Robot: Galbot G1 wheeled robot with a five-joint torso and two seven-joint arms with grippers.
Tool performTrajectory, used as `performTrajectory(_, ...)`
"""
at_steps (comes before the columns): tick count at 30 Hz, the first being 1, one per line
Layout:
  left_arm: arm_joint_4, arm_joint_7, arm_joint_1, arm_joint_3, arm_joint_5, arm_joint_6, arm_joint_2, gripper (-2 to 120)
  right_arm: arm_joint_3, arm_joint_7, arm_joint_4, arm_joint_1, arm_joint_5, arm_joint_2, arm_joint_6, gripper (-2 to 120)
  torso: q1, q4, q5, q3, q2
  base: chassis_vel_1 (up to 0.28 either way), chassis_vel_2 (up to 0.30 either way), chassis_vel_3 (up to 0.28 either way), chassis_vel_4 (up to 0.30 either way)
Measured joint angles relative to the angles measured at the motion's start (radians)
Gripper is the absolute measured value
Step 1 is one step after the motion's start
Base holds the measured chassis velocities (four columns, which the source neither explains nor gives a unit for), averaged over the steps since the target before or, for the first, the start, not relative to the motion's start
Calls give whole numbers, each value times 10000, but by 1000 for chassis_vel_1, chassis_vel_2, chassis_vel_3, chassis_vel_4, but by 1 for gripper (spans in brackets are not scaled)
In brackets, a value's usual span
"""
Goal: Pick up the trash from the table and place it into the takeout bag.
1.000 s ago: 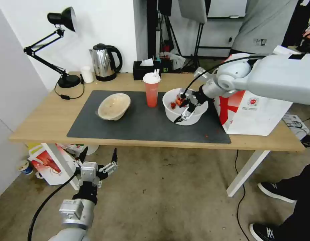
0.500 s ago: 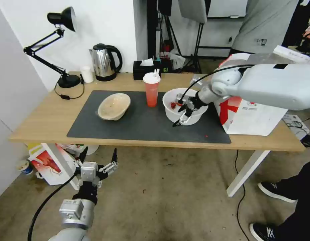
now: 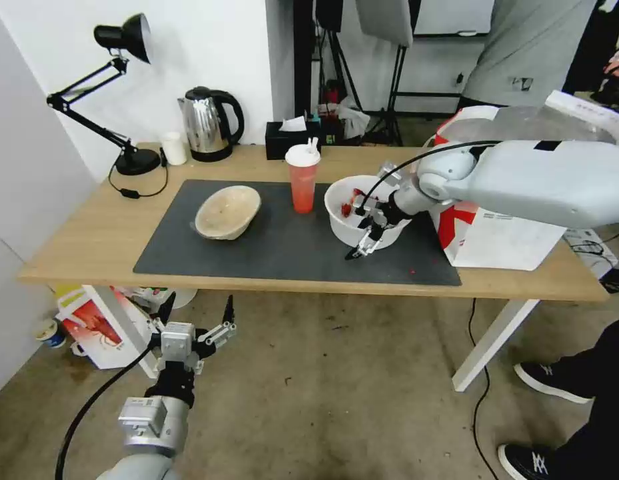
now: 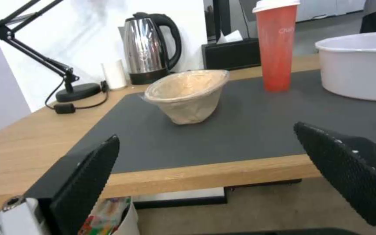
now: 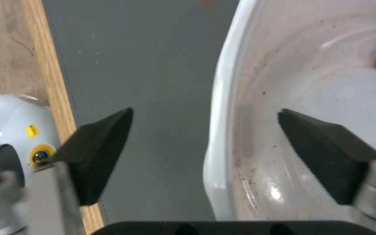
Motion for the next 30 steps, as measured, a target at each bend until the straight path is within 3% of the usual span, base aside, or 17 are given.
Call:
performTrajectory(2, 0, 0, 0, 0, 0, 0, 0, 100, 0, -12, -5, 45, 14, -6, -2, 78, 0, 0, -1, 0, 0, 0, 0, 0, 0)
performTrajectory(10, 0, 0, 0, 0, 0, 0, 0, 100, -2, -63, -4, 235, 92, 50, -3, 44, 0, -2, 0, 0, 0, 0, 0, 0, 0)
performTrajectory(23, 0, 0, 0, 0, 0, 0, 0, 100, -54, -260, -13, 367, 276, 83, -56, 2, -1, -2, -1, -1, 1, 0, 0, 0, 0)
performTrajectory(30, 0, 0, 0, 0, 0, 0, 0, 100, -66, -322, 8, 292, 275, 102, -86, 0, -2, -1, -1, -1, 1, 0, 0, 0, 0)
